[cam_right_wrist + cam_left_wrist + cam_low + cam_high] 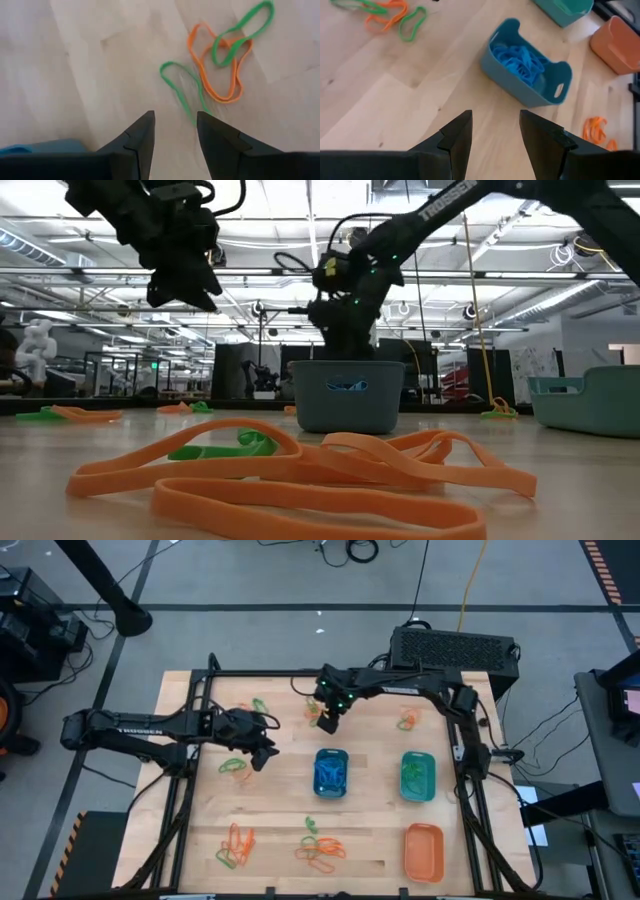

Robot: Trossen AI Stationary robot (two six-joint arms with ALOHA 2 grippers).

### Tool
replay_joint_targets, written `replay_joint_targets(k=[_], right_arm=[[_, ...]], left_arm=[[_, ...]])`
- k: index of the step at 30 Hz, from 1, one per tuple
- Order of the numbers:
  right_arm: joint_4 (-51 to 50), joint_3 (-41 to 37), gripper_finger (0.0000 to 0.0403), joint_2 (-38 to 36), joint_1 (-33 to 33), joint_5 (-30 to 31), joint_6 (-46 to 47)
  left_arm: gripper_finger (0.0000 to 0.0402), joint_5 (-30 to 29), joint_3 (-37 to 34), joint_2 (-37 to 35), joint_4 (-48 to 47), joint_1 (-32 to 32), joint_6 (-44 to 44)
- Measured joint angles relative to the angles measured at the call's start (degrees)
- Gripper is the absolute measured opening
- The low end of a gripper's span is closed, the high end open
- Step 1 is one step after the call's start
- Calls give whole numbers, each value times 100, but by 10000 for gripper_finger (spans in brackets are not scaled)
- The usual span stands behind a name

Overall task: Sort rubber bands into baskets
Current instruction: Put the green rubberband into the light blue bin

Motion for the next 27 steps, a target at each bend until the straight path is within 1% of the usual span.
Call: replay_joint_targets(k=[6,11,14,16,18,21,25,26,27], right_arm=[[-22,126,139,365,9,199,-33],[31,126,139,653,136,783,-6],[119,132,139,802,198,902,-6],[111,137,139,814,250,1117,12],[107,137,132,814,280,1195,15],[22,137,103,816,276,1157,51],[-141,139,28,816,292,1136,-90],[-176,139,15,816,293,1097,-137],[-200,139,9,810,293,1047,-149]], left_arm=[[171,-204,0,0,-61,-66,-131],[171,-272,0,1,-60,-69,-135],[171,-344,0,1,-43,-69,-149],[171,-355,0,1,-40,-69,-147],[171,-355,0,1,-40,-69,-148],[171,-357,0,1,-40,-69,-147],[171,-394,0,1,-40,-69,-147],[171,-396,0,1,-40,-69,-147],[171,-396,0,1,-40,-69,-147]])
